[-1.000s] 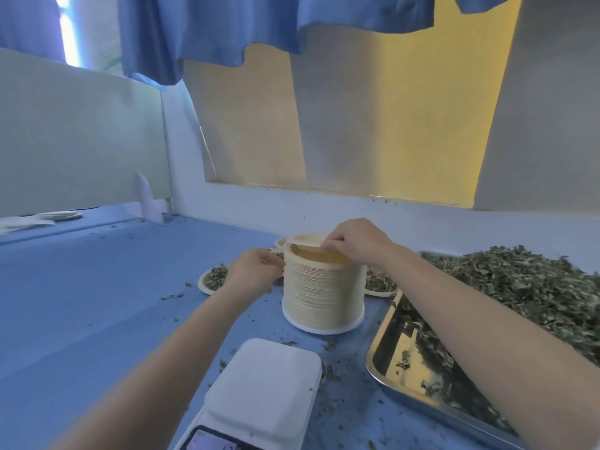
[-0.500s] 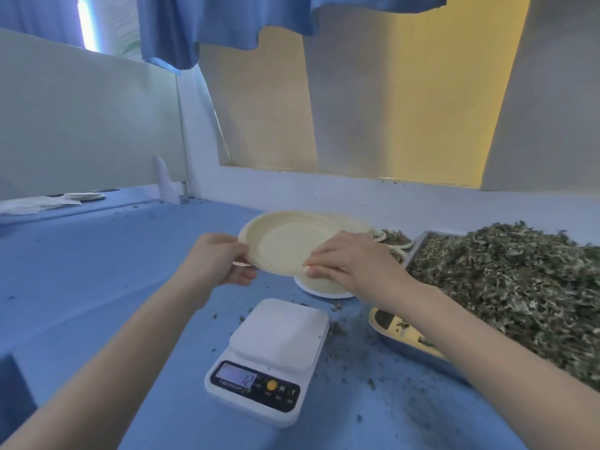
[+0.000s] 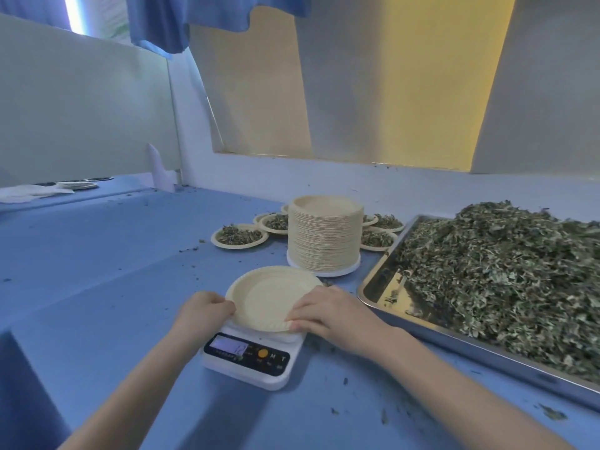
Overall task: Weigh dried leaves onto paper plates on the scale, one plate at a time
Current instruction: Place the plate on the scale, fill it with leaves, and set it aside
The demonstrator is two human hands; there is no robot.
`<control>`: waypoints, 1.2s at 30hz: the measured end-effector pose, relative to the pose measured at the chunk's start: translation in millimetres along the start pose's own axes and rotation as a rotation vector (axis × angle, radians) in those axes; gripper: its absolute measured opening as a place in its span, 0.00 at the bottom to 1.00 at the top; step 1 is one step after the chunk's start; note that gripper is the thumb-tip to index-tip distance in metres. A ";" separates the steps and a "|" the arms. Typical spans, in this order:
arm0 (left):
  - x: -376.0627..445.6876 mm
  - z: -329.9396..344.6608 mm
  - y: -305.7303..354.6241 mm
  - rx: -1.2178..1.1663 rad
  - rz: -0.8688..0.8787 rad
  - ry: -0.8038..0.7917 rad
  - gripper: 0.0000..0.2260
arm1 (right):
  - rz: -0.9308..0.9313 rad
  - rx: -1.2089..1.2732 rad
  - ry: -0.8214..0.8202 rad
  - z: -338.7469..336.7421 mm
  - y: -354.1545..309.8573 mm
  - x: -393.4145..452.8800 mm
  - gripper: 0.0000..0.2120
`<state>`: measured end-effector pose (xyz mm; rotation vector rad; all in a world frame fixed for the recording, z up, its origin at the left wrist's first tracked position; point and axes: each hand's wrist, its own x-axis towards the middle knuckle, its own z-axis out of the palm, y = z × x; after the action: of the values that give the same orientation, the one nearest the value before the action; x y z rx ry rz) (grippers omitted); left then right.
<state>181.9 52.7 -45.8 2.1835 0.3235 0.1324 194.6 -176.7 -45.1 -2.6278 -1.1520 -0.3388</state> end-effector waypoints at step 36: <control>-11.6 18.7 57.1 0.072 0.420 0.121 0.08 | 0.101 0.222 0.167 -27.6 -10.3 24.7 0.10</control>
<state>185.2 2.8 -10.7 2.2928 -0.0695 0.4940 200.2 -161.8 -10.1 -2.4038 -0.9419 -0.3792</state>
